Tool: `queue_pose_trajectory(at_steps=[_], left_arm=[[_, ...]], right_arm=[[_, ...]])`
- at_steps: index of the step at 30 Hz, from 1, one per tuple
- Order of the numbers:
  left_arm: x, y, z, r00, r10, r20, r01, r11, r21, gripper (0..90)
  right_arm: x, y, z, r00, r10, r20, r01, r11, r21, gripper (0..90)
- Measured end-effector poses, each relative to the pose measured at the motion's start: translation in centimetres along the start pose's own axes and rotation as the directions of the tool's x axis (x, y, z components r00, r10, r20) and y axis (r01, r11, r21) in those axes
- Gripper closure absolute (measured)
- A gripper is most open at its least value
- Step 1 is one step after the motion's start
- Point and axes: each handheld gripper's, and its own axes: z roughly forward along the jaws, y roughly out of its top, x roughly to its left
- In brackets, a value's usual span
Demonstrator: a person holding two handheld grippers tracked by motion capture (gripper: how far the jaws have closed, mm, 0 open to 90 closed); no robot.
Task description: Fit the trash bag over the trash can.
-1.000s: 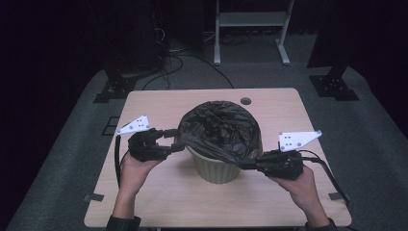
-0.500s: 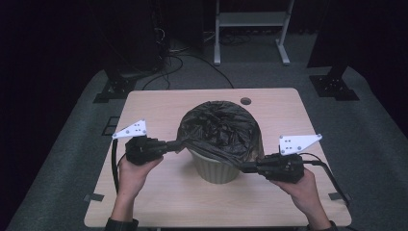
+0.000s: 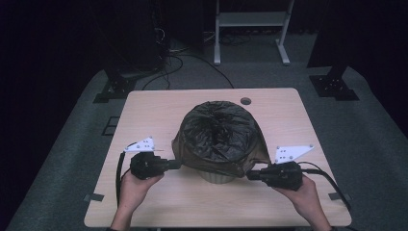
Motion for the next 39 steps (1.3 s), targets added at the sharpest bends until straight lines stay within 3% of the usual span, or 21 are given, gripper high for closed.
queue_pose_trajectory(at_steps=[5,6,9,10,13,16,19,22,24,26,27,33,39], left_arm=[[0.3,-0.4,0.8,1.0,-0.001,0.002,0.001,0.9996,0.027,89.6],[0.3,-0.4,0.9,1.0,0.001,0.002,-0.001,0.9996,0.028,89.6],[0.4,-0.5,0.8,0.9999,0.005,-0.012,-0.005,0.9993,0.037,89.6],[0.5,-0.6,0.8,0.9999,0.002,-0.017,-0.001,0.9991,0.041,89.6],[0.8,-0.9,0.8,0.9997,-0.004,-0.025,0.005,0.9985,0.055,89.6],[0.8,-0.9,0.9,0.9997,-0.004,-0.024,0.006,0.9981,0.062,89.6],[0.9,-0.9,0.9,0.9998,-0.003,-0.022,0.004,0.998,0.063,89.6],[0.9,-0.9,0.9,0.9998,-0.006,-0.017,0.007,0.998,0.062,89.7],[0.9,-0.9,0.9,0.9998,-0.006,-0.017,0.007,0.998,0.063,89.6],[1.0,-0.9,0.8,0.9998,-0.006,-0.018,0.007,0.9981,0.062,89.7],[1.0,-1.0,0.8,0.9998,-0.01,-0.016,0.01,0.9982,0.06,89.7],[1.4,-1.4,1.0,0.9993,-0.023,-0.028,0.025,0.9957,0.089,89.8],[2.2,-2.0,1.4,0.9982,-0.034,-0.05,0.04,0.9911,0.127,89.7]], right_arm=[[-0.3,-0.6,0.0,0.9998,0.011,-0.015,-0.011,1.0,-0.006,89.9],[0.1,0.0,-0.8,0.9998,-0.002,-0.02,0.001,0.999,-0.052,76.1],[0.7,0.6,-2.1,0.9993,-0.035,-0.015,0.033,0.995,-0.091,71.8],[0.9,1.0,-3.3,0.9985,-0.045,0.032,0.049,0.992,-0.116,65.0],[0.5,1.3,-4.9,0.9945,-0.034,0.099,0.05,0.984,-0.17,51.4],[-0.6,1.4,-5.1,0.9855,-0.004,0.17,0.038,0.98,-0.197,38.5],[-1.8,1.3,-4.5,0.9741,0.011,0.226,0.033,0.982,-0.188,32.2],[-2.7,1.2,-3.9,0.9753,0.015,0.22,0.025,0.983,-0.18,32.7],[-3.6,1.3,-3.0,0.9839,0.008,0.179,0.022,0.986,-0.166,56.6],[-3.6,1.2,-2.6,0.9867,-0.002,0.163,0.027,0.988,-0.15,81.4],[-3.5,1.2,-2.4,0.9867,-0.007,0.163,0.03,0.99,-0.137,87.5],[-3.8,-0.1,-1.4,0.9862,0.015,0.165,-0.007,0.999,-0.048,90.0],[-4.7,-1.7,-0.8,0.9824,0.052,0.179,-0.053,0.999,0.0,90.0]])
